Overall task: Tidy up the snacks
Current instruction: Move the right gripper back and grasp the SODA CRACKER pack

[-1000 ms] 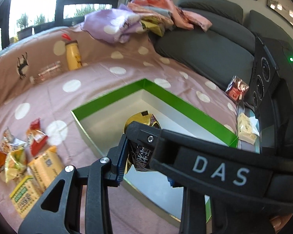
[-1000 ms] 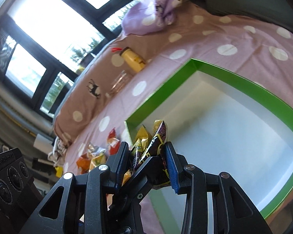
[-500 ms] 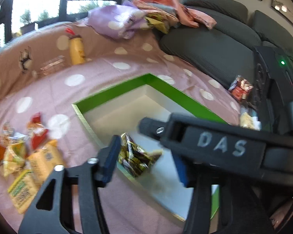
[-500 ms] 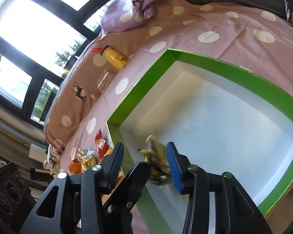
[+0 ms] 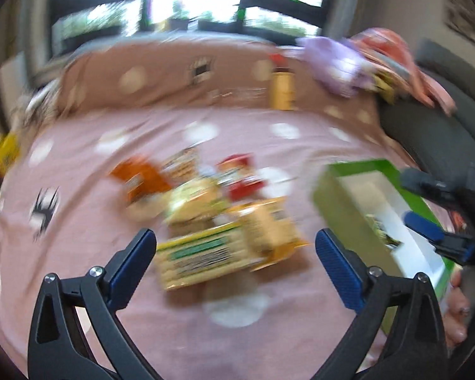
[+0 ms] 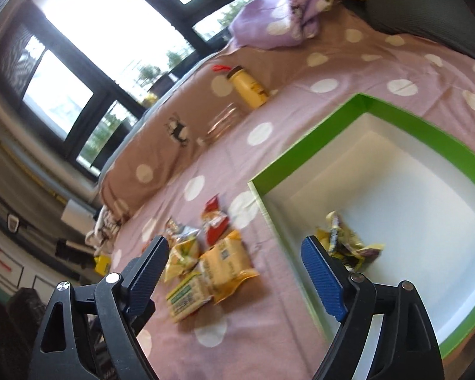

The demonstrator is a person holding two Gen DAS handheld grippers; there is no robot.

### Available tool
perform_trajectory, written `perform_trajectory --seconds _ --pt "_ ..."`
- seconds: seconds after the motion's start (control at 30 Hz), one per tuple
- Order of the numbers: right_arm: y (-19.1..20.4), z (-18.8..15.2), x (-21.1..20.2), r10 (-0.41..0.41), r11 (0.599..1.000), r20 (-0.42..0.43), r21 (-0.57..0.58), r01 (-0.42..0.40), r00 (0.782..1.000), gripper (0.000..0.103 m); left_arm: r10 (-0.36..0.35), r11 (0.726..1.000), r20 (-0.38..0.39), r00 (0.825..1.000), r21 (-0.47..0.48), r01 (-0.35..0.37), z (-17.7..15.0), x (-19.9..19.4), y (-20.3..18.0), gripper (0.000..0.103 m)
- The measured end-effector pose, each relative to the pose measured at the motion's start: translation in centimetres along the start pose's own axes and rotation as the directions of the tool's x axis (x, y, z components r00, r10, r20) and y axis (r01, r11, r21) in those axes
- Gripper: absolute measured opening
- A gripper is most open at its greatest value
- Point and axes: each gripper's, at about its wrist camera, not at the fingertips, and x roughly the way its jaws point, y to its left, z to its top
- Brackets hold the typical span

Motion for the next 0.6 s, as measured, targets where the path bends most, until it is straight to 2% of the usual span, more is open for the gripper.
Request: perform_trajectory --seconds 0.13,0.27,0.43,0.53,0.6 --pt "2.2 -1.1 2.4 0.045 0.997 -0.082 -0.052 -0.049 0.996 0.086 0.005 0.986 -0.065 0.998 -0.168 -0.016 -1.2 1.5 5.0 0.101" --pt "4.3 -2.2 5.3 0.052 0.993 -0.183 -0.095 -0.07 0.982 0.086 0.031 0.972 -0.114 0.993 -0.226 -0.056 -1.4 2.8 6.5 0.101" --pt "7.4 -3.8 9.3 0.058 0.986 -0.308 -0.129 -0.102 0.95 0.086 -0.031 0.957 -0.159 0.987 -0.29 -0.017 -2.1 4.2 7.9 0.1" --pt "9.1 -4.4 12.1 -0.004 0.984 -0.379 -0.169 -0.065 0.925 0.085 -0.024 0.961 -0.192 0.981 -0.274 -0.03 -2.2 4.9 7.8 0.096" --pt "10.1 -4.2 13.5 -0.058 0.978 -0.383 -0.207 -0.024 0.922 0.084 -0.041 0.96 -0.2 0.979 -0.28 -0.017 -2.2 5.3 7.9 0.094"
